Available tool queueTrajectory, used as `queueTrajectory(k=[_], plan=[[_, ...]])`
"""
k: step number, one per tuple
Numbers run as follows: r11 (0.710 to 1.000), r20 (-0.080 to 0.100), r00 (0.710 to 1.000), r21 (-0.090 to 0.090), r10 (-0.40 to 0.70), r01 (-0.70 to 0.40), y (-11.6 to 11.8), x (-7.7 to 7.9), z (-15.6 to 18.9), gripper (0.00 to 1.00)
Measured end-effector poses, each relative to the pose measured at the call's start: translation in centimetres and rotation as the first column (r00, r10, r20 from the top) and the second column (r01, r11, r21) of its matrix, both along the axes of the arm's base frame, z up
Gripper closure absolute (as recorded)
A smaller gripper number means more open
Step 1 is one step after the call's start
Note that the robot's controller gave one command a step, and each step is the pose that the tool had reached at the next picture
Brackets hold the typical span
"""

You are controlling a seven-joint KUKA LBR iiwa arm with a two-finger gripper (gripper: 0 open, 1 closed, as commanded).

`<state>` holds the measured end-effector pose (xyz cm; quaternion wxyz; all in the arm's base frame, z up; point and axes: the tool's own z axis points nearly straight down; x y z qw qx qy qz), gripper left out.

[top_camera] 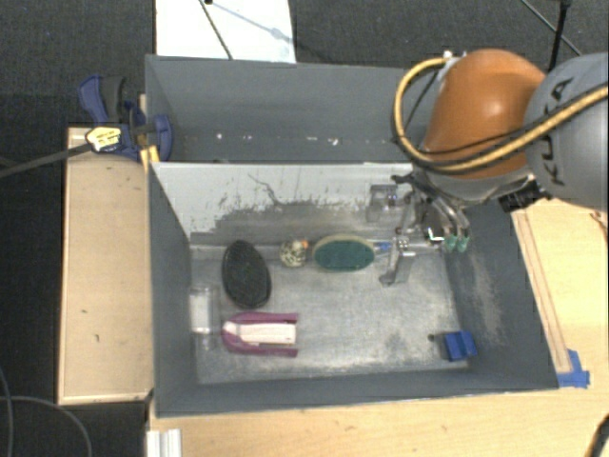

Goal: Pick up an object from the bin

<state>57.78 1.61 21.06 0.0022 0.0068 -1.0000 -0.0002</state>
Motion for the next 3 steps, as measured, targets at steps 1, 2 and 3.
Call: queueTrajectory(k=[1,2,3], plan=[[0.976,0.015,0.976,-0.002,0.217,-0.217,0.1,-1.1,9.0,0.0],[0.993,0.0,0.993,0.002,0.118,-0.118,2.1,-0.9,-4.1,0.0],[0.995,0.017,0.995,0.003,0.098,-0.098,0.2,1.7,-12.8,0.0]])
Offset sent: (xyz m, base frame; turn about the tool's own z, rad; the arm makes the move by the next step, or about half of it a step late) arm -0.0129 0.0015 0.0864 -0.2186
